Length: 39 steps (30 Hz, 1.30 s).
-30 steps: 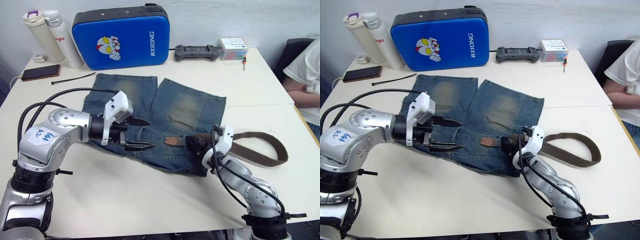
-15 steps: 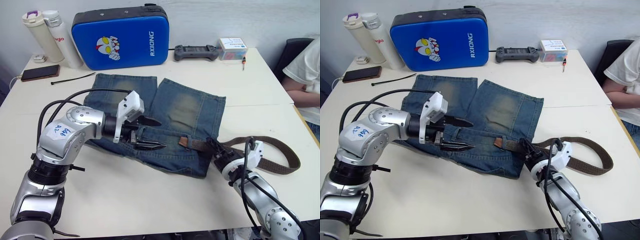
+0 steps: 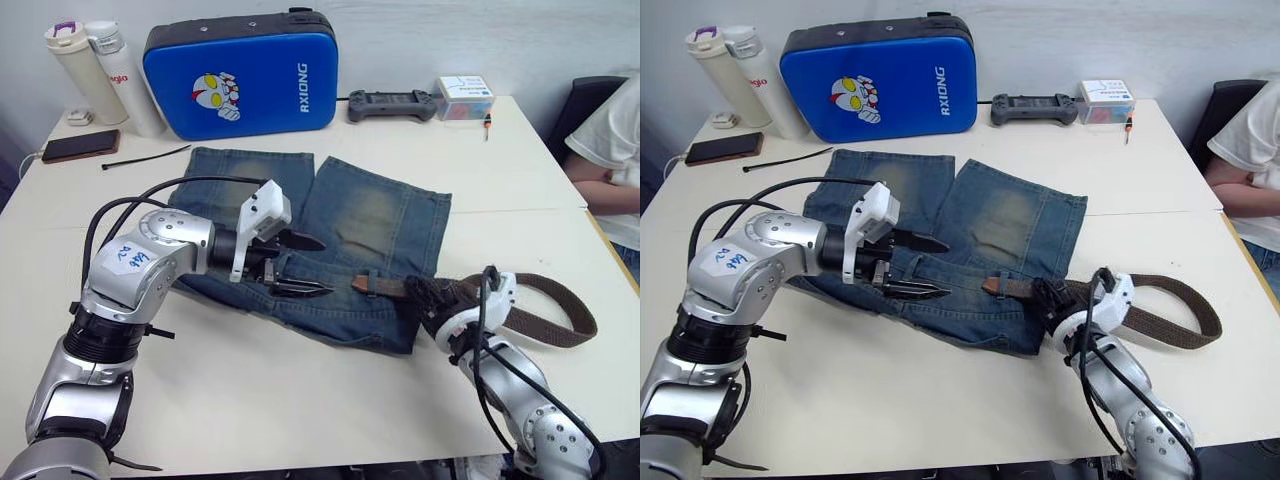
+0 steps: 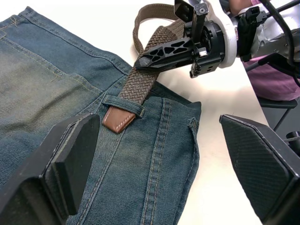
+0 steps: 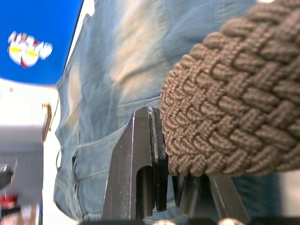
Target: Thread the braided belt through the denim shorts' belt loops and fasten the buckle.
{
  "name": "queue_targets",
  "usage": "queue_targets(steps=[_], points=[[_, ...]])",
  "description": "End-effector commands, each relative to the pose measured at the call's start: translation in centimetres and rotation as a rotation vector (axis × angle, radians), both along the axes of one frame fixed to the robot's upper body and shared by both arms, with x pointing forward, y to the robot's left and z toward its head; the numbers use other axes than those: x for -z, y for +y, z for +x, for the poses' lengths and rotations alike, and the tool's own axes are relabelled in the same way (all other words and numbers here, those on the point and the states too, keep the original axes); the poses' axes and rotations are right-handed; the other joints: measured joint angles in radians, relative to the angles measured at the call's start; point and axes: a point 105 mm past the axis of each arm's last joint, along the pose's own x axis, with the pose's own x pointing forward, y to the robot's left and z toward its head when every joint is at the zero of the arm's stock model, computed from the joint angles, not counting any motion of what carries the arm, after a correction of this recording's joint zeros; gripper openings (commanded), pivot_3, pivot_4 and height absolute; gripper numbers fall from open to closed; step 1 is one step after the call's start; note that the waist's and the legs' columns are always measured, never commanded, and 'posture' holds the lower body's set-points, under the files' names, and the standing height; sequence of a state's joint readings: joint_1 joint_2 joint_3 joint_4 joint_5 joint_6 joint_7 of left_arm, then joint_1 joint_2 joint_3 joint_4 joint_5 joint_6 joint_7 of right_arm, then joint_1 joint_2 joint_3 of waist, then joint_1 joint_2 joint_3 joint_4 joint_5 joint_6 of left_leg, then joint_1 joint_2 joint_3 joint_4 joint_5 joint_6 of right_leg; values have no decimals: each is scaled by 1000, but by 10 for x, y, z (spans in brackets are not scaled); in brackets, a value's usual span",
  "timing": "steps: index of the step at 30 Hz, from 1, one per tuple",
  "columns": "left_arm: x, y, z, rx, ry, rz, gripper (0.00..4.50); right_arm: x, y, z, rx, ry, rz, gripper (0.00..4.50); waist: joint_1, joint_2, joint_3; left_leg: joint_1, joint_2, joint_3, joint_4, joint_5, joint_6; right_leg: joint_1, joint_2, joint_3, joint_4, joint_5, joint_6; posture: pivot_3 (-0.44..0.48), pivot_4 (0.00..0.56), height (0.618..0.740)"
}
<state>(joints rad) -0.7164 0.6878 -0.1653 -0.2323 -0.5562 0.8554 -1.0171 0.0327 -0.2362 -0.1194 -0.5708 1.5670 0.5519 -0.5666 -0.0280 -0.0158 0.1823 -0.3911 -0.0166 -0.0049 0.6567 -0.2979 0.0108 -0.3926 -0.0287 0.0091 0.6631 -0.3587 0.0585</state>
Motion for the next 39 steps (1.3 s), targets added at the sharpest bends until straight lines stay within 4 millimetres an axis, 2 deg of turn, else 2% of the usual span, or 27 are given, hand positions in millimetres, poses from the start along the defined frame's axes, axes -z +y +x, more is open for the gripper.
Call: queue_targets(steps=[1, 6, 11, 15, 21, 26, 32, 35, 39], points=[[-9, 0, -5, 1, -52, -3, 4500, 2, 28, 14, -148, -8, -37, 107, -2, 0, 0, 0, 0, 1, 0, 0, 0, 0, 0, 1, 0, 0, 0, 0, 150, 740], [-8, 1, -7, -13, -53, -2, 4500, 9, 45, 18, -233, 10, -75, 107, 0, 0, 0, 0, 0, 0, 0, 1, -2, -1, 0, 0, 1, 0, 0, 0, 150, 740], [-4, -4, -10, -7, -38, -18, 4500, 9, 40, 14, -239, 24, -110, 107, 0, 0, 0, -1, 0, 0, 0, 1, -2, 0, 0, 0, 0, 0, 0, 0, 150, 740], [-2, -10, -9, 1, -36, -33, 4500, -2, 35, 6, -251, 15, -92, 1528, 0, 0, 0, -1, 0, 0, 0, 1, -2, 0, 0, 0, 1, 0, 0, 0, 150, 740], [1, -19, -8, 24, -37, -58, 4500, -15, 23, -16, -333, 40, -175, 4441, 5, 0, 0, -1, 0, 0, 2, 1, -1, 1, 0, -1, 0, 0, 0, 0, 150, 740], [2, -24, -7, 30, -42, -78, 4500, -15, 12, -32, -367, 90, -249, 4441, 3, 0, 0, -2, 0, -1, 3, 0, 0, 1, 0, -1, -1, 0, 0, 0, 150, 740], [3, -28, -6, 39, -42, -97, 4500, -10, 1, -37, -321, 114, -240, 4441, 2, 0, 0, -2, 0, 0, 3, 0, 0, 1, 0, -1, -1, 0, 0, 0, 150, 740], [3, -29, -5, 45, -44, -99, 4500, -20, -1, -48, -388, 43, -297, 4441, 4, 0, 0, -2, 0, 0, 3, 0, 0, 1, 0, -1, -1, 0, 0, 0, 150, 740], [5, -26, -4, 60, -38, -79, 4500, -48, -8, -59, -516, -109, -420, 4441, 6, 0, 0, -2, 0, 0, 5, -1, 1, 2, 0, -1, -2, 0, 0, 0, 150, 740]])
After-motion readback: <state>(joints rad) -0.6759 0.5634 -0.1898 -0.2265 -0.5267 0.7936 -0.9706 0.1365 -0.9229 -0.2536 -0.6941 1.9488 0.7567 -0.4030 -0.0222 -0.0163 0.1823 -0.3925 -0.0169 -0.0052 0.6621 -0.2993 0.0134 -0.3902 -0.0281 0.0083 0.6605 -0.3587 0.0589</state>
